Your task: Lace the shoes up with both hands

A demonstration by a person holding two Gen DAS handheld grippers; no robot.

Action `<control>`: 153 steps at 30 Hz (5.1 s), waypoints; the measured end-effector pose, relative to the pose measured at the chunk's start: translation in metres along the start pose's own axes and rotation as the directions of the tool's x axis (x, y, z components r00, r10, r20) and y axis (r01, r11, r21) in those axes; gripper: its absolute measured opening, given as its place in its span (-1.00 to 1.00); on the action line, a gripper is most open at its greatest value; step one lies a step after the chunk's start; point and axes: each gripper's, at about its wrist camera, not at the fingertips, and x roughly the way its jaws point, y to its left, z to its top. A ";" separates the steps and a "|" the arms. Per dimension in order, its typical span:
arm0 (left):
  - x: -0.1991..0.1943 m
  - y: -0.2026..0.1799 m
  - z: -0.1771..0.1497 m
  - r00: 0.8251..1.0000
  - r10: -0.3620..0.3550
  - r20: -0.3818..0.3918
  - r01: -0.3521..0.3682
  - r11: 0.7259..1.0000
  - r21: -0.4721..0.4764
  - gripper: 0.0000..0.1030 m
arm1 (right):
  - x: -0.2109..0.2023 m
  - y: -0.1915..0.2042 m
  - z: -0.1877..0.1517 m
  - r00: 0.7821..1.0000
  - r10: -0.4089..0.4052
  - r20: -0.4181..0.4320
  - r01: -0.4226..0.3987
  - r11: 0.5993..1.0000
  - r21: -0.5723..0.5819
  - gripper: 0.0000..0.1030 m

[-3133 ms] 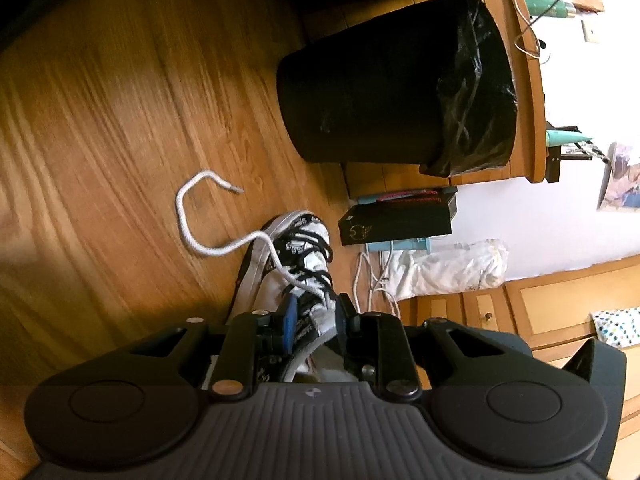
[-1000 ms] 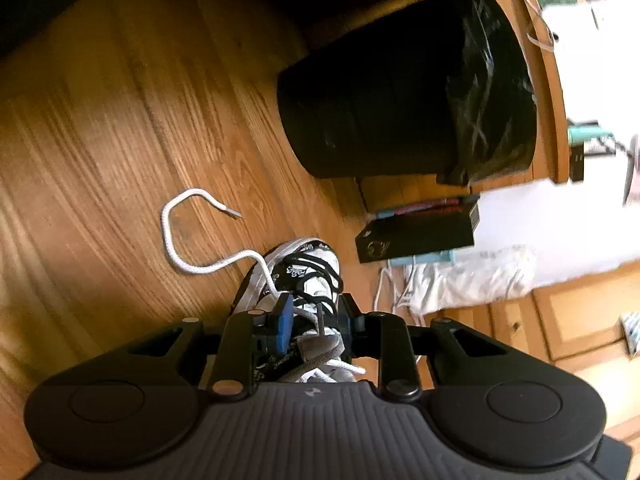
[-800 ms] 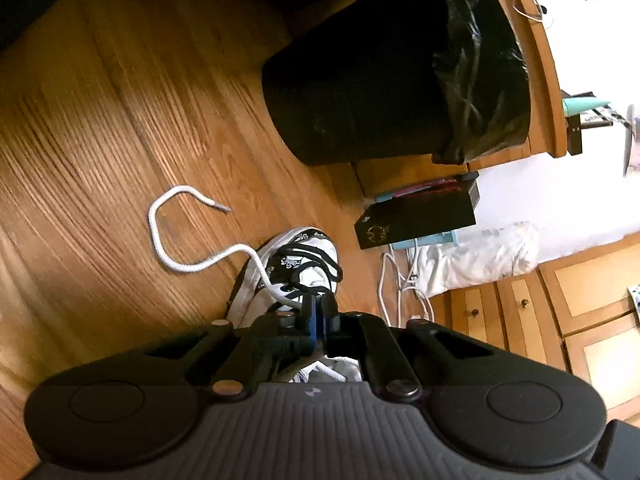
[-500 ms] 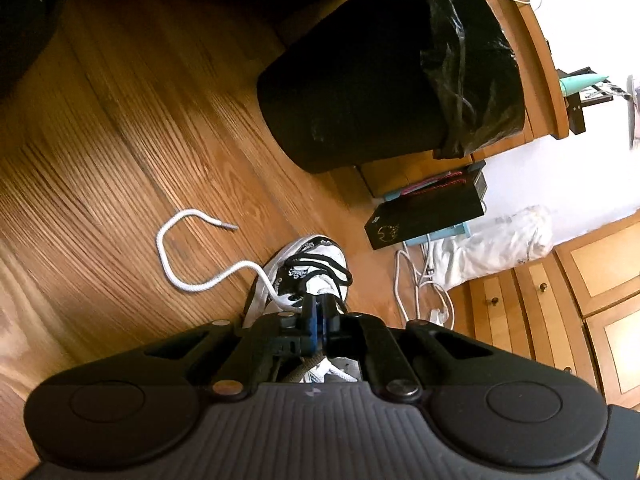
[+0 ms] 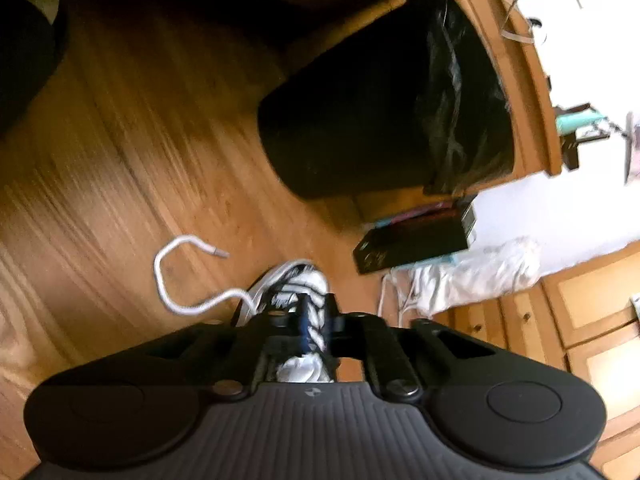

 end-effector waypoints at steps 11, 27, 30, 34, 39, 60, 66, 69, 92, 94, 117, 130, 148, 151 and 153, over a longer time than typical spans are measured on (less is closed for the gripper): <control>0.027 0.011 -0.029 1.000 -0.014 -0.010 0.014 1.000 -0.007 -0.84 | 0.000 -0.003 -0.022 0.998 -0.042 0.047 0.024 0.944 0.329 -0.36; 0.017 0.009 -0.023 1.000 -0.005 0.005 0.005 1.000 0.011 -0.96 | 0.006 -0.021 -0.046 0.997 -0.020 0.071 -0.023 0.829 0.559 -0.03; 0.011 0.021 -0.020 0.999 -0.021 0.042 0.025 0.995 -0.098 -0.96 | 0.009 -0.014 -0.043 0.997 -0.038 0.060 0.003 0.864 0.503 -0.03; 0.003 0.032 -0.013 0.995 -0.032 0.098 0.049 0.984 -0.169 -0.96 | 0.010 -0.017 -0.045 0.998 -0.024 0.060 -0.011 0.849 0.528 -0.03; -0.004 0.022 -0.002 0.991 -0.074 0.115 0.089 0.987 -0.134 -0.96 | 0.010 -0.017 -0.044 0.998 -0.021 0.057 -0.012 0.847 0.531 -0.02; -0.062 -0.047 0.043 0.925 -0.277 0.259 0.319 0.938 -0.134 -0.95 | 0.007 -0.012 -0.042 0.997 -0.044 0.058 0.012 0.885 0.466 -0.02; -0.073 -0.060 0.049 0.916 -0.293 0.274 0.329 0.940 -0.094 -0.95 | 0.008 -0.011 -0.041 0.997 -0.049 0.053 0.020 0.891 0.453 -0.02; -0.079 -0.069 0.052 0.906 -0.316 0.282 0.350 0.933 -0.080 -0.95 | 0.008 -0.012 -0.042 0.998 -0.048 0.051 0.020 0.893 0.450 -0.02; -0.079 -0.061 0.044 0.923 -0.278 0.267 0.311 0.946 -0.092 -0.95 | 0.008 -0.011 -0.040 0.998 -0.045 0.035 0.026 0.908 0.418 -0.02; -0.077 -0.047 0.043 0.935 -0.234 0.266 0.271 0.956 -0.112 -0.95 | 0.007 -0.011 -0.039 0.999 -0.040 0.035 0.023 0.912 0.409 -0.02; -0.021 0.037 0.004 0.973 0.222 0.067 -0.225 0.973 0.043 -0.41 | 0.000 -0.068 0.020 0.941 0.161 0.298 -0.298 0.813 0.500 -0.06; -0.015 -0.010 0.012 0.916 0.366 0.165 -0.400 0.811 0.426 -0.35 | 0.045 -0.094 0.044 0.911 0.268 0.315 -0.411 0.673 0.615 -0.07; 0.003 -0.031 -0.021 0.878 0.429 0.214 -0.458 0.621 0.636 -0.17 | 0.145 -0.115 0.083 0.896 0.431 0.101 -0.264 0.335 0.905 -0.21; 0.002 -0.030 -0.022 0.879 0.426 0.214 -0.459 0.634 0.623 -0.17 | 0.142 -0.111 0.093 0.889 0.448 0.095 -0.279 0.365 0.888 -0.22; 0.002 -0.030 -0.022 0.880 0.424 0.216 -0.459 0.636 0.620 -0.17 | 0.139 -0.107 0.100 0.885 0.456 0.094 -0.295 0.394 0.870 -0.22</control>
